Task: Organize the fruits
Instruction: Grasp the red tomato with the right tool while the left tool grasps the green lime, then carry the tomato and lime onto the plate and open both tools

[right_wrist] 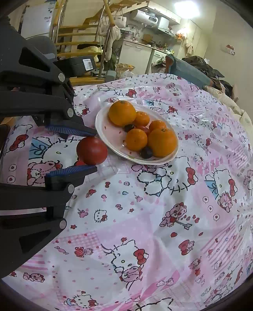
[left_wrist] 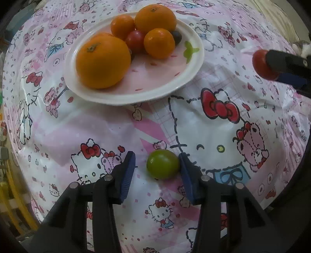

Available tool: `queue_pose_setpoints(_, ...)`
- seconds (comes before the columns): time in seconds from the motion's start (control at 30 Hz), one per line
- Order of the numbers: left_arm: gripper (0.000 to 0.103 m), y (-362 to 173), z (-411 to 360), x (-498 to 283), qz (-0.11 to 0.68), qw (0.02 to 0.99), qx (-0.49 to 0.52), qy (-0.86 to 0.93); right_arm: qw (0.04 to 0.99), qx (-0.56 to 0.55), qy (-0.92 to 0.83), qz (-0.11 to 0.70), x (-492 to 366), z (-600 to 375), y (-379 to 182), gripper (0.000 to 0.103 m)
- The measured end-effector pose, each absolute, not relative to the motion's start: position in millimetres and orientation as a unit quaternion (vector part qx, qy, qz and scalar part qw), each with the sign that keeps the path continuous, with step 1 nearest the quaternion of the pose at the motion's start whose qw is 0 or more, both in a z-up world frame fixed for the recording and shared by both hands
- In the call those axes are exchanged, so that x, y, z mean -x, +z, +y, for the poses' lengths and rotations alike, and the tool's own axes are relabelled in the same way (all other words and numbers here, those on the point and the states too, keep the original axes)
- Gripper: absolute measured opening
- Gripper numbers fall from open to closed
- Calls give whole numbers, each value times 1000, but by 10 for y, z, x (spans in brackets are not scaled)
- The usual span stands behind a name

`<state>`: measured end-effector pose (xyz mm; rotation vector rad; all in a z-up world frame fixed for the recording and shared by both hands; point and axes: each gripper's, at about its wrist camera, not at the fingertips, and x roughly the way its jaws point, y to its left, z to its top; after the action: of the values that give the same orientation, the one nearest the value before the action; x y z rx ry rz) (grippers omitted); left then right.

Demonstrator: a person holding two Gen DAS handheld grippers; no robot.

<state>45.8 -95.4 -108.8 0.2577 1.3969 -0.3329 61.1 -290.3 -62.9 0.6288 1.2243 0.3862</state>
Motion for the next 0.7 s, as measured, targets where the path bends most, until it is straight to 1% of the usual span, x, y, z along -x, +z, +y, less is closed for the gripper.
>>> queue_pose_setpoints(0.07, 26, -1091, -968, -455, 641, 743, -112, -160, 755, -287, 179, 562, -621, -2880, -630, 31)
queue_pose_setpoints(0.17, 26, -1038, -945, -411, 641, 743, -107, -158, 756, -283, 183, 561, -632, -2840, -613, 31)
queue_pose_setpoints(0.4, 26, -671, -656, -436, 624, 764, -39, -159, 761, -286, 187, 551, -673, -2832, -534, 31)
queue_pose_setpoints(0.5, 26, -421, -478, -563, 600, 787, -7, -139, 766, -282, 195, 544, -731, -2791, -480, 31)
queue_pose_setpoints(0.6, 26, -186, -324, -748, 577, 806, 4, -128, 771, -273, 201, 539, -819, -2738, -433, 31)
queue_pose_setpoints(0.7, 26, -107, -193, -993, 573, 811, 13, -116, 775, -258, 211, 537, -948, -2673, -394, 31)
